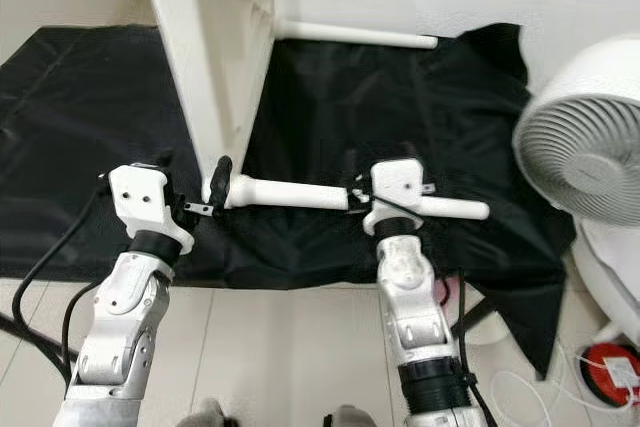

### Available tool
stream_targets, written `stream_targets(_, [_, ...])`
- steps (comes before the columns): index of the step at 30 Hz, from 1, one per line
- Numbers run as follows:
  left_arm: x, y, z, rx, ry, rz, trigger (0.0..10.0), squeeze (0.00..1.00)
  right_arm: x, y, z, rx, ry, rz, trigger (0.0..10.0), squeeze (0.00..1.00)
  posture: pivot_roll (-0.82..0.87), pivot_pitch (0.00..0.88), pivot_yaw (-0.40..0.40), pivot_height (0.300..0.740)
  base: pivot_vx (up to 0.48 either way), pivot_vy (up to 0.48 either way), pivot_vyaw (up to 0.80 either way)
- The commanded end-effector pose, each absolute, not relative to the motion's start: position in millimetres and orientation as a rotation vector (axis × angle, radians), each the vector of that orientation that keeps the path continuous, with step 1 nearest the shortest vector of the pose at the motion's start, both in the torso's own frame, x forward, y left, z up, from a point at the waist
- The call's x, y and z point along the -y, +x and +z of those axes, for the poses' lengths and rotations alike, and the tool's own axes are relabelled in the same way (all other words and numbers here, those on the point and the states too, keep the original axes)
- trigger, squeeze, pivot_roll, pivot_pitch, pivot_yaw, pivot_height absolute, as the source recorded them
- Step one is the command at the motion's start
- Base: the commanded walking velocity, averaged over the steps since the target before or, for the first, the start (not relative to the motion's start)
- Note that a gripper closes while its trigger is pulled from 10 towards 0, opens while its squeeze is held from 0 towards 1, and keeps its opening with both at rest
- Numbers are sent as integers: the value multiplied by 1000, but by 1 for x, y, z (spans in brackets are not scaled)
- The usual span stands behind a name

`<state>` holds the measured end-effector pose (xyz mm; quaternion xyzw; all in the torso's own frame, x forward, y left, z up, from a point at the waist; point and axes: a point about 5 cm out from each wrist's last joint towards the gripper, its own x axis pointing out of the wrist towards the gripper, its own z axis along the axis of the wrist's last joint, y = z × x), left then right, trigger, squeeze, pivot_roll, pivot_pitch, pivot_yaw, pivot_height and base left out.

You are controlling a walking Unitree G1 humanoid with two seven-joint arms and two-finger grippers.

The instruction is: Building children table

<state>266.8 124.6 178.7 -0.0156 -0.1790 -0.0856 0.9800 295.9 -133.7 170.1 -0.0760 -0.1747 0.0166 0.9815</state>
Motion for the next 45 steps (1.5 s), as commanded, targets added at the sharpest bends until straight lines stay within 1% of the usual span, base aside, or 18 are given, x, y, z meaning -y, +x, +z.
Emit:
stream_targets(1, [-125,264,175,339,-35,-178,10000,0,128,294,169,349,-156,57,10000,0,-71,70,14,740,0,0,0])
stream_targets(3, [-122,260,174,334,-30,-228,10000,0,130,293,168,347,-161,65,10000,0,-65,80,14,740,0,0,0])
stream_targets(6, [-120,258,173,326,-29,-256,10000,0,131,293,167,345,-164,69,10000,0,-65,80,14,740,0,0,0])
stream_targets(8, [-118,256,169,309,-2,-297,10000,0,133,293,165,339,-173,75,10000,0,-59,95,14,740,0,0,0])
stream_targets(14, [-120,256,170,308,0,-293,10000,0,136,292,165,334,-165,79,10000,0,-65,104,17,740,0,0,0])
stream_targets(15, [-120,255,170,308,2,-292,10000,0,136,292,165,334,-162,81,10000,1000,-65,104,17,740,0,0,0])
stream_targets(20, [-120,254,170,303,-1,-290,10000,0,136,291,164,331,-165,82,10000,1000,-64,107,15,740,0,0,0])
stream_targets(21, [-120,254,169,299,1,-285,10000,0,136,291,164,328,-170,82,10000,0,-63,111,15,740,0,0,0])
stream_targets(33, [-121,254,168,276,4,-259,10000,0,136,289,162,323,-179,91,10000,0,-60,114,15,740,0,0,0])
stream_targets(37, [-121,259,163,233,24,-241,10000,0,134,288,161,321,-185,98,10000,0,-57,114,14,740,0,0,0])
stream_targets(39, [-119,266,160,199,34,-224,10000,0,134,289,161,321,-184,98,10000,0,-55,115,12,740,0,0,0])
stream_targets(45, [-120,277,157,170,44,-172,10000,0,133,290,163,326,-181,97,10000,0,-58,117,12,740,0,0,0])
